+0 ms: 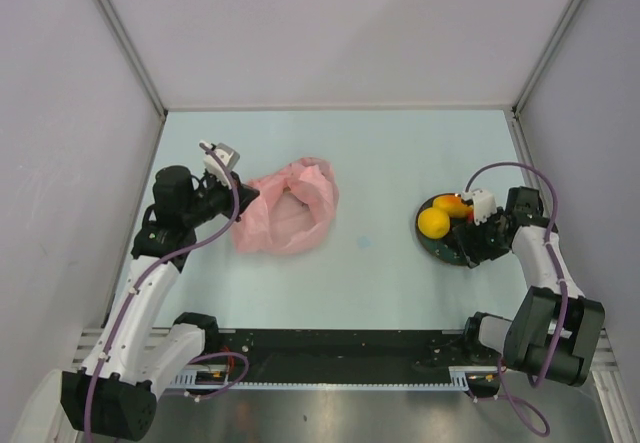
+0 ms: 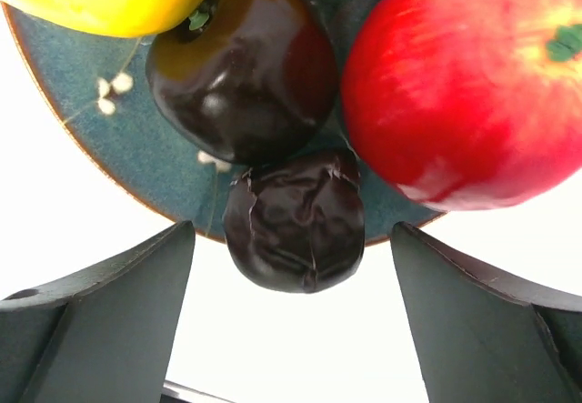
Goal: Take the fake fruits out of the plastic bag
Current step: Place the fake fruit on the plate.
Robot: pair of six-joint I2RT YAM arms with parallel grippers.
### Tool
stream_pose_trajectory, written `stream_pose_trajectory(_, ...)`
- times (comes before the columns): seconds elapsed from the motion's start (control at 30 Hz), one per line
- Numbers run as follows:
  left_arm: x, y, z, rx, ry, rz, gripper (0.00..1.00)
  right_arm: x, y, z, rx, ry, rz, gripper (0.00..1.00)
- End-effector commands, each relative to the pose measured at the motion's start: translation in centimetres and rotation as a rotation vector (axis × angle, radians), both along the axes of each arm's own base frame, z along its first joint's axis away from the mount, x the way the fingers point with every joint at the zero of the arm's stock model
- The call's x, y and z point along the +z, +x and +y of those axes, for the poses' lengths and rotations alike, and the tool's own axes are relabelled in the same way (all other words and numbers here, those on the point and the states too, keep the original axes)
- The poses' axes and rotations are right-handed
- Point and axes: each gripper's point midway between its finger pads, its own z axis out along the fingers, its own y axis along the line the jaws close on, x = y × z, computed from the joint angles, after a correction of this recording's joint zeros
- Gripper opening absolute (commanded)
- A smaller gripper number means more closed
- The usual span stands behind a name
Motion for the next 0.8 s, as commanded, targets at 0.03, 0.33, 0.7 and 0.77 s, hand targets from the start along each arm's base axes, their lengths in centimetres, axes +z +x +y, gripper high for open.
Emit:
stream_pose_trajectory(0.03,0.3,0.0,-0.2,-0.013,-0.02,-0.019,0.0,1.1,-1.1,0.2,0.003,-0.016,-0.009,0.94)
stream_pose_trajectory(0.33,0.1,-0.1,-0.3,-0.016,-0.023,-0.012,0.0,5.6,-2.2,-1.0,-0.038,-0.146,-0.091,0.95)
stream_pose_trajectory(0.7,-0.1,-0.6,0.0,-0.01,-0.009,-0.013,0.0,23.9,5.8,10.8,0.084,0.196,-0.689,1.0)
stream_pose_trajectory(0.77,-0.2,-0.7,0.1,-0.011,-0.006,-0.011,0.0,26.7,7.4,14.9,0.176,0.289,-0.772,1.0)
